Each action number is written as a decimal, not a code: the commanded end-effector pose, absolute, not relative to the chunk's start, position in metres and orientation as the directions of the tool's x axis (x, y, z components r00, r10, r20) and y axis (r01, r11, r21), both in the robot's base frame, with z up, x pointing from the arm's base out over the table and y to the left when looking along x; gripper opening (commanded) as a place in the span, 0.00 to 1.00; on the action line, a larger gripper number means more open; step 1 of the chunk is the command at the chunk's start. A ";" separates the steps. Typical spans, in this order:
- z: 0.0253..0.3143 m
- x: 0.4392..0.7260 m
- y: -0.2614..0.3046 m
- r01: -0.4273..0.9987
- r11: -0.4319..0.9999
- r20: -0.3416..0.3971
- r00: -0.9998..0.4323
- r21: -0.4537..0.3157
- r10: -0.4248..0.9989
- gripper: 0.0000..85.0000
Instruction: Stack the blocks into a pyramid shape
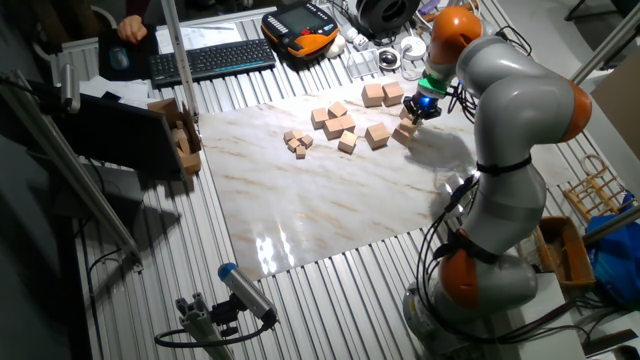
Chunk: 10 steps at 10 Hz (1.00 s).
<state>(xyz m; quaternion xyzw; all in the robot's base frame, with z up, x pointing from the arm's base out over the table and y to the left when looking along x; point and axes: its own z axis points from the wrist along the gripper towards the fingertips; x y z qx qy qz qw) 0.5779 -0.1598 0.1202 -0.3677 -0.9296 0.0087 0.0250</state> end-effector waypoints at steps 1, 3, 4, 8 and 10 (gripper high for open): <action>0.120 0.578 -0.160 0.684 0.728 0.026 -0.728 -0.054 0.685 0.00; 0.120 0.578 -0.160 0.662 0.748 0.029 -0.747 -0.050 0.664 0.00; 0.120 0.578 -0.160 0.660 0.750 0.032 -0.749 -0.044 0.661 0.00; 0.120 0.578 -0.160 0.658 0.752 0.025 -0.752 -0.032 0.659 0.00; 0.118 0.575 -0.154 0.672 0.741 0.043 -0.739 -0.023 0.672 0.00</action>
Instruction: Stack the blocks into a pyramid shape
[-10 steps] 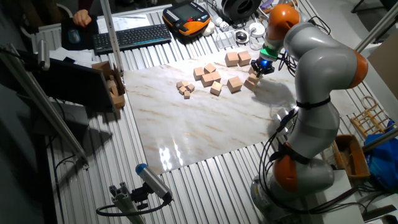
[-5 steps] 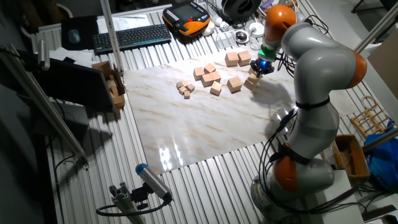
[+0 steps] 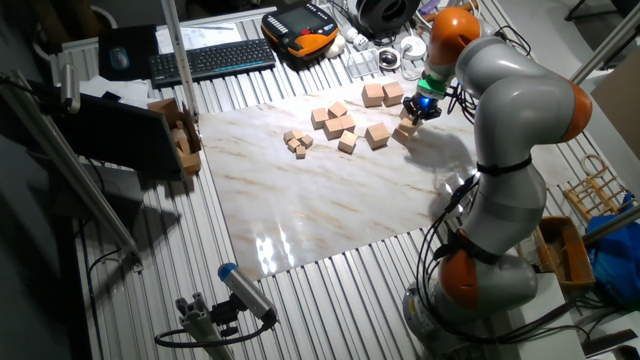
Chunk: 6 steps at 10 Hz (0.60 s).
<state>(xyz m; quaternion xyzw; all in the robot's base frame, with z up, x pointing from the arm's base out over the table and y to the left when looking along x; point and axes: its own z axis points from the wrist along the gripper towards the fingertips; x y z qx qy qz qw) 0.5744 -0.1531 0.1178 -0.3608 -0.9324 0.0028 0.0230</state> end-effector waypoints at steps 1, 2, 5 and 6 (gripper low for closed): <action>0.117 0.573 -0.148 0.679 0.734 0.033 -0.734 -0.022 0.679 0.00; 0.117 0.572 -0.143 0.686 0.727 0.038 -0.726 -0.015 0.686 0.00; 0.114 0.574 -0.142 0.698 0.716 -0.014 -0.716 0.008 0.698 1.00; 0.114 0.574 -0.141 0.709 0.705 -0.011 -0.705 0.013 0.709 1.00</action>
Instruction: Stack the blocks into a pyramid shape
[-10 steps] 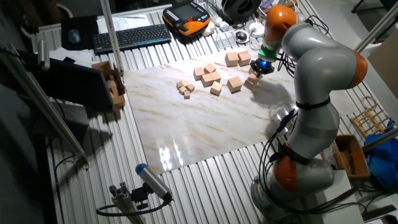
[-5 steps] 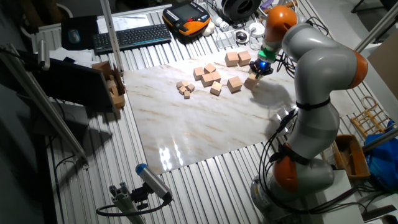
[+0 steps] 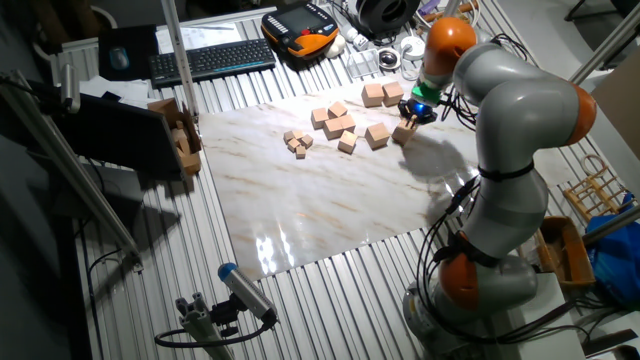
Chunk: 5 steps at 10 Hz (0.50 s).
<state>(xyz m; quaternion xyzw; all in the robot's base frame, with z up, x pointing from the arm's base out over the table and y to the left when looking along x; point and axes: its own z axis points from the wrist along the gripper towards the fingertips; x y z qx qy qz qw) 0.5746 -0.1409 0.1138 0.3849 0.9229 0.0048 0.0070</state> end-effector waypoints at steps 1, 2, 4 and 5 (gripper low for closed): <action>0.112 0.575 -0.141 0.723 0.691 0.009 -0.691 0.011 0.723 1.00; 0.111 0.577 -0.140 0.728 0.686 0.016 -0.685 0.001 0.728 1.00; 0.110 0.577 -0.138 0.777 0.629 0.037 -0.629 -0.015 0.777 1.00; 0.110 0.577 -0.139 0.784 0.620 0.044 -0.619 -0.024 0.784 0.80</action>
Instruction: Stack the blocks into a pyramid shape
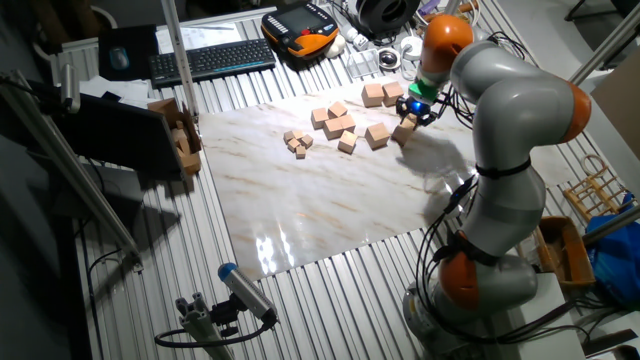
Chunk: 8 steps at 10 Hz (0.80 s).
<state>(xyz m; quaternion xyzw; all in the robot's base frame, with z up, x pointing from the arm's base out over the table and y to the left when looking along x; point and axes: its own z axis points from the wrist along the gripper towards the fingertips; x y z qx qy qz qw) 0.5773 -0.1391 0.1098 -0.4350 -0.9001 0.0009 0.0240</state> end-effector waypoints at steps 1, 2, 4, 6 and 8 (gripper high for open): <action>0.109 0.578 -0.141 0.790 0.613 0.039 -0.612 -0.016 0.790 0.80; 0.109 0.578 -0.142 0.794 0.608 0.031 -0.607 -0.011 0.794 0.80; 0.107 0.579 -0.142 0.804 0.595 0.009 -0.595 0.011 0.804 0.80; 0.101 0.580 -0.143 0.816 0.577 -0.010 -0.577 0.022 0.816 0.80; 0.093 0.582 -0.148 0.819 0.574 -0.017 -0.574 0.022 0.819 0.80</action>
